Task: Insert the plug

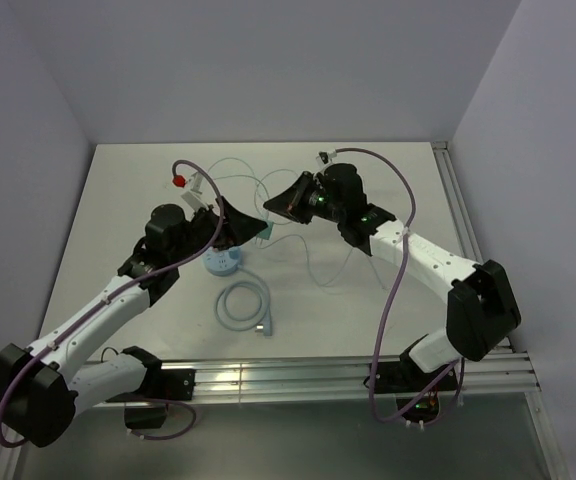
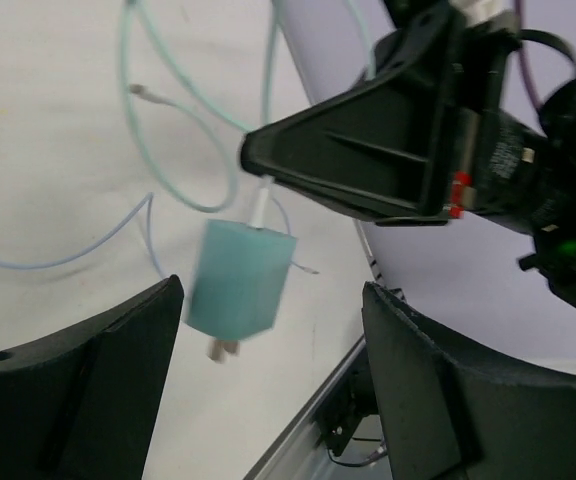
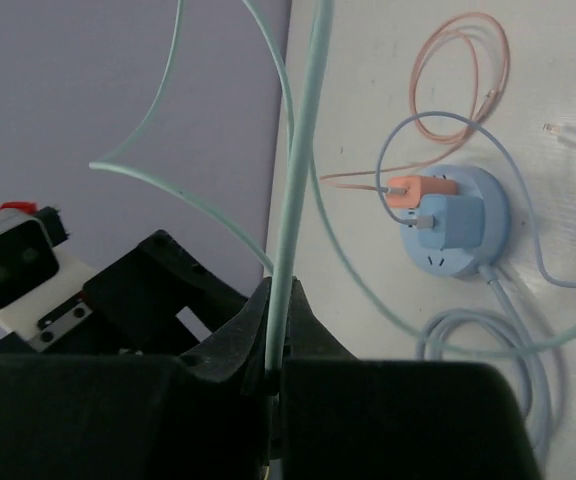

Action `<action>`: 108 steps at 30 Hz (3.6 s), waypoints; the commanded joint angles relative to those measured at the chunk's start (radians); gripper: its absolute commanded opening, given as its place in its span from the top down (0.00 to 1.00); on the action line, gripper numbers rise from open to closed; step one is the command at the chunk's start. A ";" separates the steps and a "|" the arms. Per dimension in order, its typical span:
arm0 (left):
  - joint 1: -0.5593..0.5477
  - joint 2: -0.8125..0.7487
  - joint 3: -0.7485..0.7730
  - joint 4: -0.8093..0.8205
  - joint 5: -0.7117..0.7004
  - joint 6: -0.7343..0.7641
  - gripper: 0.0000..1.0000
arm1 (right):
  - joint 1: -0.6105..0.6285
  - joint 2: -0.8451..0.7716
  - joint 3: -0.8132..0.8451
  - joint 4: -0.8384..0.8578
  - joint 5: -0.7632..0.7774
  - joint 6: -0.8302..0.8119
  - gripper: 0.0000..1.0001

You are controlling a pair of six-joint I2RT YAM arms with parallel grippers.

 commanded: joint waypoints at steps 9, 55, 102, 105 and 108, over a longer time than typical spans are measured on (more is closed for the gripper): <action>-0.098 -0.051 0.032 -0.082 -0.242 0.064 0.25 | 0.018 -0.076 -0.053 0.069 0.019 0.005 1.00; 0.064 0.133 0.029 0.142 0.480 0.042 1.00 | -0.091 -0.255 -0.083 -0.114 -0.490 -0.438 0.37; 0.067 0.059 -0.011 0.288 0.621 -0.045 1.00 | -0.054 -0.158 -0.148 0.149 -0.633 -0.340 0.53; 0.067 0.059 -0.013 0.286 0.626 -0.044 1.00 | -0.053 -0.145 -0.148 0.181 -0.648 -0.317 0.58; 0.066 0.064 -0.019 0.294 0.634 -0.044 1.00 | -0.051 -0.135 -0.148 0.204 -0.663 -0.309 0.62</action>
